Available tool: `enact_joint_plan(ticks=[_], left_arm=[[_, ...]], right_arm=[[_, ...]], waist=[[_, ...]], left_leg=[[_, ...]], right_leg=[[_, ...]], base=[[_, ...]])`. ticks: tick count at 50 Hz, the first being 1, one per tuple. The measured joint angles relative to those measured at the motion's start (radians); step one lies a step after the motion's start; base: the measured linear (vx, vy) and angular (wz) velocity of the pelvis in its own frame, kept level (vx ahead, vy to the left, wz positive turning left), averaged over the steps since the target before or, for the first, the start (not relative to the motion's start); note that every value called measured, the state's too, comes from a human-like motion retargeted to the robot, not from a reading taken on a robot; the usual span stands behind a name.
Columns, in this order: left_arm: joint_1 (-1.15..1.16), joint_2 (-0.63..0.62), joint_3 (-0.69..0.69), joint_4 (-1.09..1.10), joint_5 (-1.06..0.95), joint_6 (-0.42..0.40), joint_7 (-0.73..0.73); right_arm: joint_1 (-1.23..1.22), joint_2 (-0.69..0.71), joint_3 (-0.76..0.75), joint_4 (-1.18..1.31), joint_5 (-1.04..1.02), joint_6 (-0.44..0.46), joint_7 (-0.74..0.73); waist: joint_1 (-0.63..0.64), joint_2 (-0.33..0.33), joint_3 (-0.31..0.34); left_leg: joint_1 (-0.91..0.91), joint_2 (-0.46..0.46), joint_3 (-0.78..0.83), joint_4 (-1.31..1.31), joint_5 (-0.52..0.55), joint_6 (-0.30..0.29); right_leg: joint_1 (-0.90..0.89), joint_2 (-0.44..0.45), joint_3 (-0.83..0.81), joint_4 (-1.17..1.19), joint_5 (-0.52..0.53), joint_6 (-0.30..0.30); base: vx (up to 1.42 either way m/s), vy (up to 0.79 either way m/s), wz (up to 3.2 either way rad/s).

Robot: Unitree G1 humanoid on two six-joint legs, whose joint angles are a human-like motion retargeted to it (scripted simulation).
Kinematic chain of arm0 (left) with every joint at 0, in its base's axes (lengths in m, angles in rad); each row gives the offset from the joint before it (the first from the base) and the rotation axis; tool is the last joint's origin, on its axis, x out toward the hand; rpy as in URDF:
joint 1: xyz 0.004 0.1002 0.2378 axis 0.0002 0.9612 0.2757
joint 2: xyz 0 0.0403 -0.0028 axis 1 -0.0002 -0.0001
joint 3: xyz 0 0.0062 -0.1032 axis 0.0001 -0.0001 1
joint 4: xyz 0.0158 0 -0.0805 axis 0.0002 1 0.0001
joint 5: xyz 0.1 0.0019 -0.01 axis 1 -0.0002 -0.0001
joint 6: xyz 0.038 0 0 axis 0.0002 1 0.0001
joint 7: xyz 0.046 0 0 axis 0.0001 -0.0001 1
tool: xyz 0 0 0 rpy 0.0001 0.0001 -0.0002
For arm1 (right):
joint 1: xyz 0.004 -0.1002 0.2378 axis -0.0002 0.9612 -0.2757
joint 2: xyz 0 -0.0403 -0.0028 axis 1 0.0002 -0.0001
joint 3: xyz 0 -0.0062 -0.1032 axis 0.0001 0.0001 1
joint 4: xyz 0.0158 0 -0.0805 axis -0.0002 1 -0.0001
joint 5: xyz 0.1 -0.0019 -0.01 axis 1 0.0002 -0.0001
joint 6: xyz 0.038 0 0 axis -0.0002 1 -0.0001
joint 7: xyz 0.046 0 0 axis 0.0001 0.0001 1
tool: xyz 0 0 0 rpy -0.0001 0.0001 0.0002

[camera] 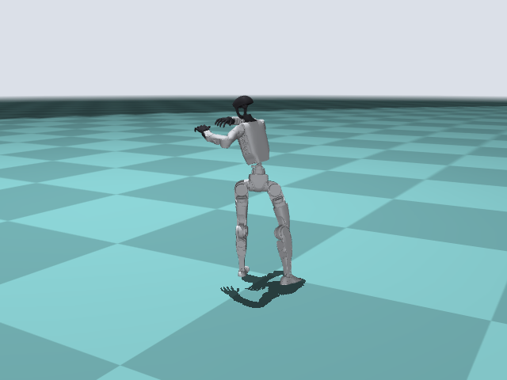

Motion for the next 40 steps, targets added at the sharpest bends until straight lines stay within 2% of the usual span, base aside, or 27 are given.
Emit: enact_joint_plan(ticks=[5, 14, 24, 31, 40], left_arm=[[-0.084, 0.058, -0.117, -0.005, 0.006, -0.024, -0.005], [-0.246, 0.198, -0.267, 0.008, 0.017, -0.043, 0.004], [-0.593, 0.314, -0.536, 0.021, 0.025, -0.042, 0.036], [-0.965, 0.295, -0.853, 0.03, 0.036, -0.051, 0.043], [-1.413, 0.193, -1.236, 0.069, 0.023, -0.055, 0.05]], right_arm=[[0.083, -0.133, -0.002, -0.037, 0.047, -0.011, 0.016], [0.217, -0.405, -0.041, -0.059, 0.094, -0.019, 0.039], [0.288, -0.588, -0.091, -0.09, 0.054, -0.011, 0.04], [0.396, -0.731, -0.152, -0.125, 0.087, -0.041, 0.011], [0.524, -1.034, -0.263, -0.135, 0.157, -0.053, -0.014]], waist=[[-0.097, 0.022, -0.021], [-0.324, 0.049, -0.054], [-0.682, 0.098, -0.115], [-0.971, 0.191, -0.122], [-1.343, 0.331, -0.114]], left_leg=[[0.024, 0.031, 0.084, 0.0, -0.007, -0.006], [0.112, 0.101, 0.342, 0.0, -0.032, -0.013], [0.2, 0.211, 0.676, 0.059, -0.086, 0.018], [0.302, 0.266, 0.884, 0.051, -0.085, 0.028], [0.388, 0.295, 1.068, 0.084, -0.084, 0.038]], right_leg=[[-0.044, 0.003, 0.099, 0.018, -0.002, 0.015], [-0.154, 0.043, 0.402, 0.02, 0.013, 0.058], [-0.216, 0.194, 0.732, -0.116, 0.099, 0.07], [-0.218, 0.3, 0.903, -0.182, 0.155, 0.07], [-0.201, 0.369, 1.056, -0.24, 0.195, 0.07]], base=[[-0.08, -0.05, -0.94], [-0.07, -0.08, -1.63], [-0.03, -0.17, -1.87], [0.05, -0.19, -1.57], [0.1, -0.12, -1.09]])
